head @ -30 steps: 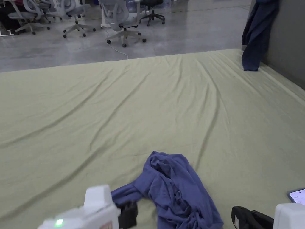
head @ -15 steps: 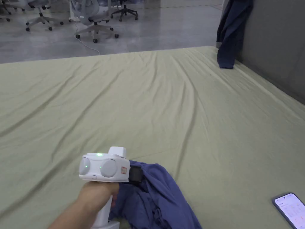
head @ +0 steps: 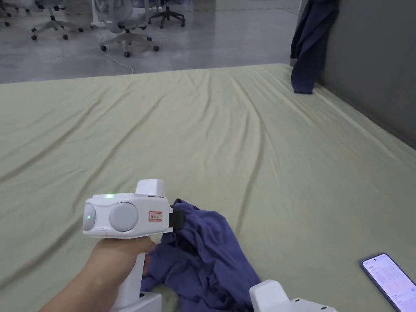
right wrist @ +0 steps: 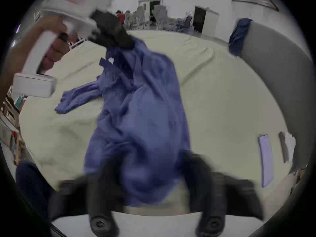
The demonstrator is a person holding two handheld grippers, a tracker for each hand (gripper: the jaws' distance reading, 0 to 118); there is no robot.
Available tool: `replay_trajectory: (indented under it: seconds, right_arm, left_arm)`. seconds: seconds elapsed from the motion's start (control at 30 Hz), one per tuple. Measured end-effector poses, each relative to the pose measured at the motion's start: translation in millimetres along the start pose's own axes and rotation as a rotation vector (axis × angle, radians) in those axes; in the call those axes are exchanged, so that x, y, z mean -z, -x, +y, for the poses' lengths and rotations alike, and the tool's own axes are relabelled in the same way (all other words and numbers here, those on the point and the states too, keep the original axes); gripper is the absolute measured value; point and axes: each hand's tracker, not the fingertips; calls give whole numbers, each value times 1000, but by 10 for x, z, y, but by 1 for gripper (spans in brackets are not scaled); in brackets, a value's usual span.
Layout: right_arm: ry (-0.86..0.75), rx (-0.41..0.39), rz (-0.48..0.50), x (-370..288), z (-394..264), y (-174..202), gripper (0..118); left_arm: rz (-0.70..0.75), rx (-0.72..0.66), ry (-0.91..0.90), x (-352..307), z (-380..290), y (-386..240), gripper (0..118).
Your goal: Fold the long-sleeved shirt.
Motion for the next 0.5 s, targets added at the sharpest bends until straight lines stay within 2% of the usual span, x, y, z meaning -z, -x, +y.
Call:
replay_trajectory:
  seconds: [0.03, 0.1, 0.2, 0.3, 0.4, 0.5]
  right_arm:
    - [23, 42, 21, -25, 29, -15, 23]
    - [-43, 42, -24, -248, 60, 27, 23]
    - [-282, 2, -150, -895, 4, 134, 23]
    - [-471, -6, -214, -1360, 41, 239, 23]
    - [-624, -11, -238, -1704, 319, 254, 23]
    - [-773, -39, -233, -2050, 760, 227, 23]
  left_arm:
    - [-3, -16, -12, -100, -16, 5, 5]
    - [-13, -48, -61, -402, -65, 35, 5]
    - [-35, -78, -181, -1008, -203, 22, 5]
    - [-42, -142, -328, -1670, -347, -21, 5]
    - [-57, -204, -476, -2302, -334, -19, 5]
    - [-21, -188, -601, -2858, -89, -1, 5]
